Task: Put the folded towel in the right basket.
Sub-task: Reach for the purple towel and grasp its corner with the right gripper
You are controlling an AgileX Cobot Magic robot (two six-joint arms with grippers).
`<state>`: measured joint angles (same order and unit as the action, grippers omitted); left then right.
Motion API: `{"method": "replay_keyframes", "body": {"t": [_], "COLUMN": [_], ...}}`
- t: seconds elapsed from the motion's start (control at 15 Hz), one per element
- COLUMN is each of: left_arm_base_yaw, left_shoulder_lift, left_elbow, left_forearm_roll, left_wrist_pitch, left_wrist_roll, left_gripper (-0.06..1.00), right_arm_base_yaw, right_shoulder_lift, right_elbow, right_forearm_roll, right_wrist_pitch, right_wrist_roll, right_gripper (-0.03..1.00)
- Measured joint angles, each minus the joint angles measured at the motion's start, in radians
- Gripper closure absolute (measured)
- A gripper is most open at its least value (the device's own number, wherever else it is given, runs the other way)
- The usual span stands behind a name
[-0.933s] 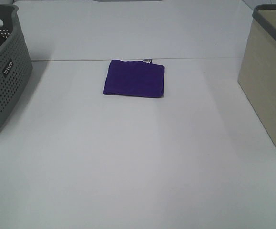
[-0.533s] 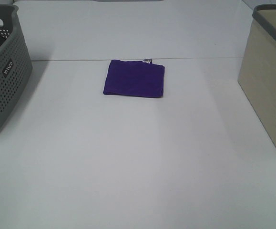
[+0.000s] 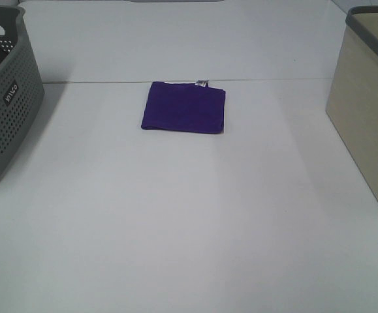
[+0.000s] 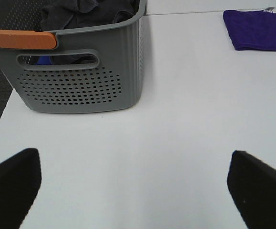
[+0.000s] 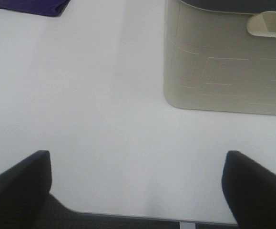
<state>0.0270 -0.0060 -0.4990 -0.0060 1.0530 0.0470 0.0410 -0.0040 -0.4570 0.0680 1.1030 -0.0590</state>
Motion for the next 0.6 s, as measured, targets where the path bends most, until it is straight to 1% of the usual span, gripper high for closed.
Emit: {"method": "replay_keyframes", "body": {"t": [0.6], "left_arm_base_yaw": [0.000], "left_shoulder_lift": [0.000], "left_elbow": [0.000], "left_forearm_roll": [0.000], "left_wrist_pitch": [0.000], "left_wrist_roll": [0.000], "left_gripper": [-0.05], "right_arm_base_yaw": [0.000], "right_shoulder_lift": [0.000], "right_elbow": [0.000], "right_forearm_roll": [0.000], "right_wrist_pitch": [0.000], "right_wrist_roll": [0.000], "right_gripper": [0.04]}}
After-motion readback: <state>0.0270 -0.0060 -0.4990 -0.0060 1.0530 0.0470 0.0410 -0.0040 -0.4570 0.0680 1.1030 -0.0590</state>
